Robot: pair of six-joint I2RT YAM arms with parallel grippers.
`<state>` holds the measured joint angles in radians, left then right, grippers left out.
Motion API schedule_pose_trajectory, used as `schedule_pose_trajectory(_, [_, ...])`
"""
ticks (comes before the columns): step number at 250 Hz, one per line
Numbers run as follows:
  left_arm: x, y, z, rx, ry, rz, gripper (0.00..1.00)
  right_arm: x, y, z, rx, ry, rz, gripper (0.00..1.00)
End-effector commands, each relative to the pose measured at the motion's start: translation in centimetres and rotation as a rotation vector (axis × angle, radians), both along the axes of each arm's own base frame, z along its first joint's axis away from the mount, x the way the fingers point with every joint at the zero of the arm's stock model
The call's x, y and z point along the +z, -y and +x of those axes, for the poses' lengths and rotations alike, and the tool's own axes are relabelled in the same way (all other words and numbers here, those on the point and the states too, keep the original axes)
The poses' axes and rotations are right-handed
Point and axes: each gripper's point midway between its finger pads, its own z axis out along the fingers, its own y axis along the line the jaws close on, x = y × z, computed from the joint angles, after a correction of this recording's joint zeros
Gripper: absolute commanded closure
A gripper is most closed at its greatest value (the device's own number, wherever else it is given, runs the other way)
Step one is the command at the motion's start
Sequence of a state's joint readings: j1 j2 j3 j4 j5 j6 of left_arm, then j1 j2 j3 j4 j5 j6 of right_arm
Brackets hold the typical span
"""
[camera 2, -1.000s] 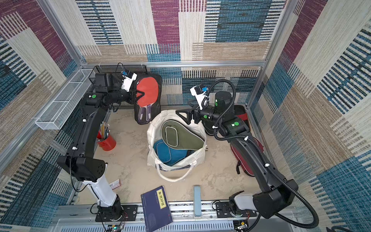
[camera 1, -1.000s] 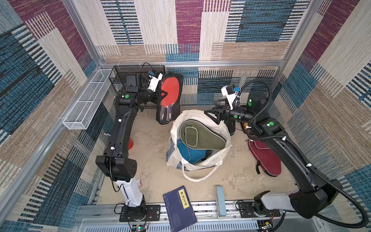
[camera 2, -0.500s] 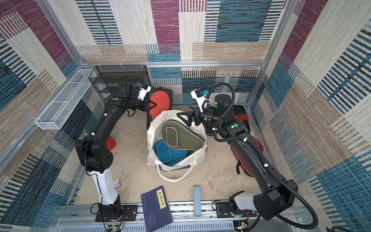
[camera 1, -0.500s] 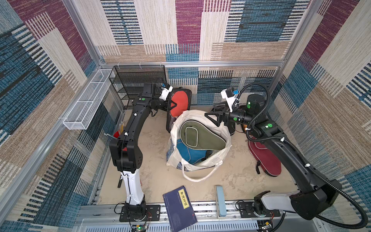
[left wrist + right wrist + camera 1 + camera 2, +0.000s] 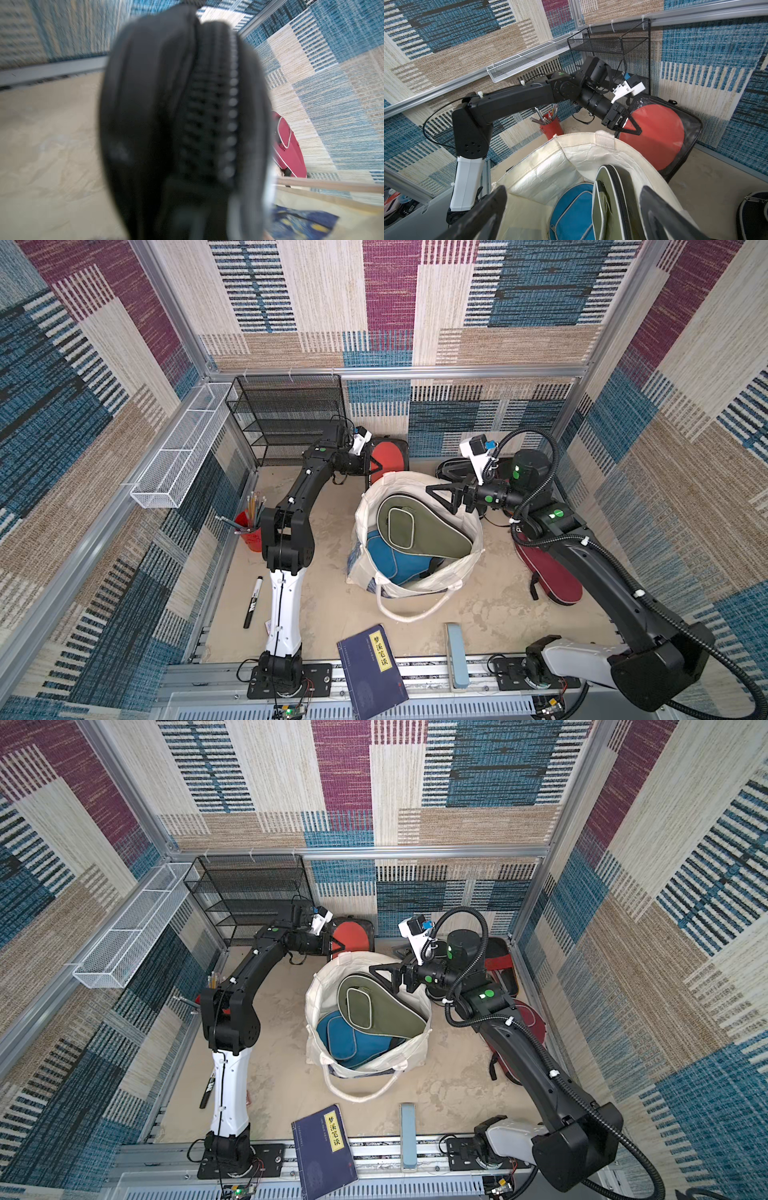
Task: Remove the ping pong set from the canvas bag
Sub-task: Place the ping pong set at the center of the board.
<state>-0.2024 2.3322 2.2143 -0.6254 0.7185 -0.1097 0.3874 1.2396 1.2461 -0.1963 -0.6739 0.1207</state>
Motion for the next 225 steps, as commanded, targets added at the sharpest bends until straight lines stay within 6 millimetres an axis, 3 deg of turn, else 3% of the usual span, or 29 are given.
schedule_pose_trajectory(1, [-0.8, 1.4, -0.5, -0.024, -0.075, -0.063, 1.00, 1.0, 0.0, -0.3, 0.009, 0.043, 0.033, 0.01])
schedule_pose_trajectory(95, [-7.8, 1.8, 1.4, 0.025, -0.173, -0.014, 1.00, -0.9, 0.0, -0.9, 0.025, 0.034, 0.045, 0.01])
schedule_pose_trajectory(225, [-10.3, 4.3, 3.4, 0.031, -0.174, -0.069, 1.00, -1.8, -0.1, 0.3, 0.030, 0.011, 0.025, 0.01])
